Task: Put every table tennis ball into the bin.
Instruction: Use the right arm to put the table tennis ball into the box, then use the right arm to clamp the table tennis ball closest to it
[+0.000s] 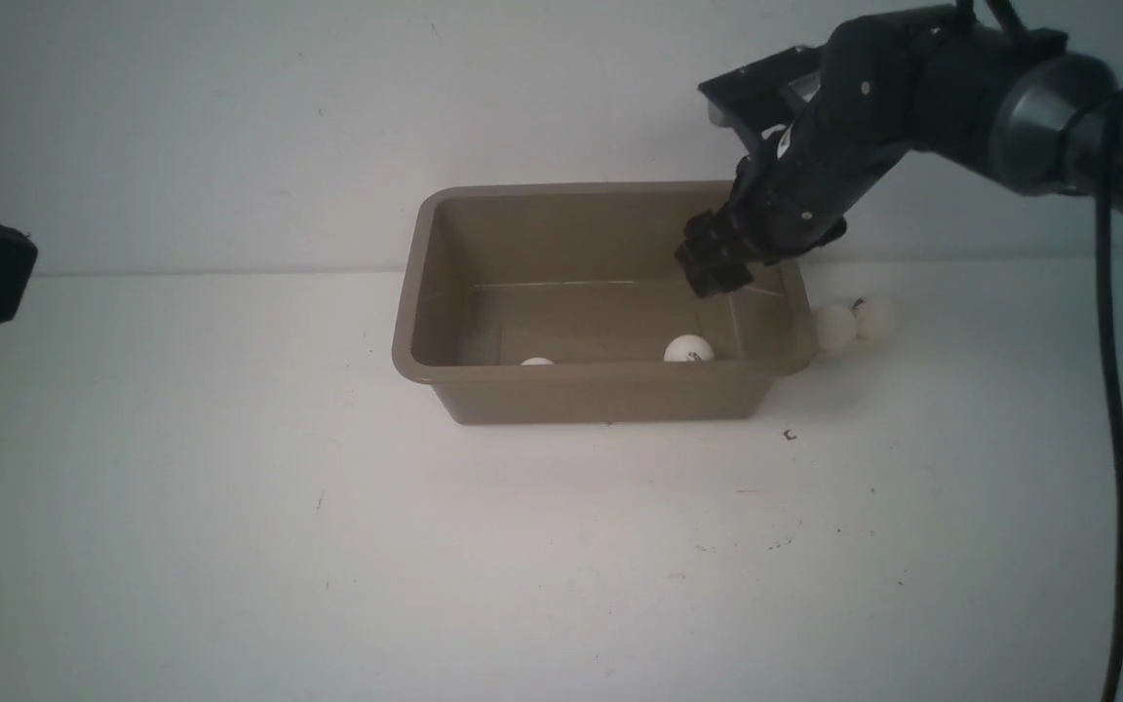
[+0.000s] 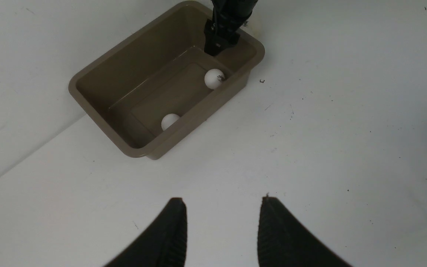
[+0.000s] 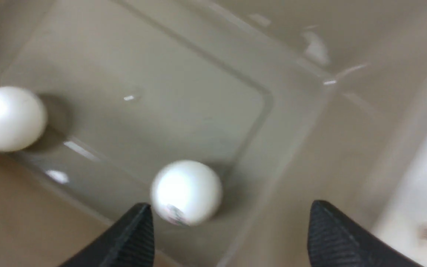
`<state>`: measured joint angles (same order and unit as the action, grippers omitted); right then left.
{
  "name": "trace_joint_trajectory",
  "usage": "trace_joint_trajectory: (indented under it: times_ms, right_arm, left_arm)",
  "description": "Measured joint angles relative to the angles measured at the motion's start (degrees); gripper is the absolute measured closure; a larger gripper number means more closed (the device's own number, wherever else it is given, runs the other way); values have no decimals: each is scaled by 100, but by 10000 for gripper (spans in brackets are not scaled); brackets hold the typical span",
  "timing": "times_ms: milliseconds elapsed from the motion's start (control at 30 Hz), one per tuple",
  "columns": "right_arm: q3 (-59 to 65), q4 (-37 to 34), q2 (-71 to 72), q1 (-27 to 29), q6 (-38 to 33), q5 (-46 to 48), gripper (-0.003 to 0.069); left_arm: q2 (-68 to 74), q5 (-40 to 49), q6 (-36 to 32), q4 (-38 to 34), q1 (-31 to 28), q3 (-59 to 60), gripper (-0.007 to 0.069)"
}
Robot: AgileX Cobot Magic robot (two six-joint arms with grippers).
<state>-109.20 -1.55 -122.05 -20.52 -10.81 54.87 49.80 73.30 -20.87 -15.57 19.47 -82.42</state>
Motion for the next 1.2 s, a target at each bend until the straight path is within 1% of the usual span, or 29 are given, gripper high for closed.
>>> trace_joint_trajectory:
  times_ms: [100,200,300,467,700,1200]
  right_arm:
    - [-4,501,193,208,469,-58,152]
    - [-4,561,248,602,723,-40,152]
    - [-4,218,217,1114,697,99,152]
    - [-4,-262,116,1623,473,117,152]
    - [-4,-503,-235,1673,253,117,152]
    - [-4,-573,-749,1670,215,58,153]
  left_arm:
    - [0,0,0,0,0,0,377]
    - [0,0,0,0,0,0,377]
    - [0,0,0,0,0,0,377]
    - [0,0,0,0,0,0,377]
    - [0,0,0,0,0,0,377]
    - [0,0,12,0,0,0,377]
